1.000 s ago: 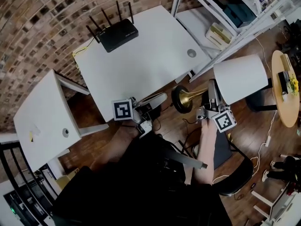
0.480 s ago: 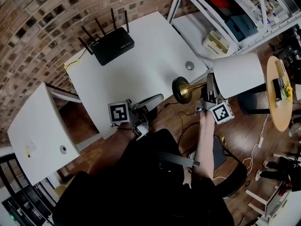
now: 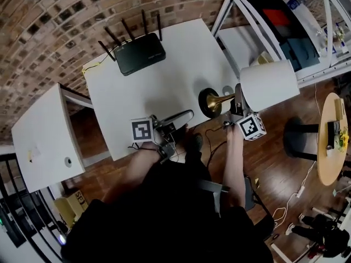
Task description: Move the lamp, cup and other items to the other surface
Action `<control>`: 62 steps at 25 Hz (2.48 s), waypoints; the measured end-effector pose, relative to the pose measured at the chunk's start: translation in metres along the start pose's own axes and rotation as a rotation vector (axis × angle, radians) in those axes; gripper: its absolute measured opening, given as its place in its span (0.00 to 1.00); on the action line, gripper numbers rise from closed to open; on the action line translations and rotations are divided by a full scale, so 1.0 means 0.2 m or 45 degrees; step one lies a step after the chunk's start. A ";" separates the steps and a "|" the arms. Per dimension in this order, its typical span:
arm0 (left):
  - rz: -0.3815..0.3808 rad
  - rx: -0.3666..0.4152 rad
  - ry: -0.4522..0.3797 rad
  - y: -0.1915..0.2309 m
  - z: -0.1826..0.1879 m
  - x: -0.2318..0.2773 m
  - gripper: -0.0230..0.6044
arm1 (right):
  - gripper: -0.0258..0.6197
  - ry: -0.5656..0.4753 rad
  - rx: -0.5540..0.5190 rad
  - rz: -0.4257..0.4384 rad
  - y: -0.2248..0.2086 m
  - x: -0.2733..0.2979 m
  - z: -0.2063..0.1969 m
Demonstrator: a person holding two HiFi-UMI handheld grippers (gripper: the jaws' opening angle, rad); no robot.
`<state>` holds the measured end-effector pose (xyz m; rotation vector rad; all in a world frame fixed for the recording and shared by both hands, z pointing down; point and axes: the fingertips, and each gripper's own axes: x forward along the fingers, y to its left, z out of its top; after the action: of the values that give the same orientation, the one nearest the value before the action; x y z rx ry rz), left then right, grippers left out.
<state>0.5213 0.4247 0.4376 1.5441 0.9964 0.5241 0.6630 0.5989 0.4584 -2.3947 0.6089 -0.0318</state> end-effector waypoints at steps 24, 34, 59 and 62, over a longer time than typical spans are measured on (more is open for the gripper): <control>0.231 0.117 -0.283 0.12 0.15 0.24 0.04 | 0.16 0.216 -0.144 0.076 -0.39 0.58 -0.25; 0.163 0.091 -0.235 0.09 0.14 0.16 0.04 | 0.23 0.271 -0.162 0.103 -0.20 0.53 -0.42; 0.000 0.046 -0.036 -0.08 0.06 -0.15 0.04 | 0.12 0.290 0.138 -0.066 0.12 -0.08 -0.49; -0.044 0.053 0.024 -0.13 0.02 -0.18 0.04 | 0.05 0.203 0.288 0.018 0.27 -0.17 -0.43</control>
<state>0.4963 0.3920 0.4198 1.5590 1.0526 0.4974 0.5942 0.5258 0.4975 -2.1821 0.6584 -0.2732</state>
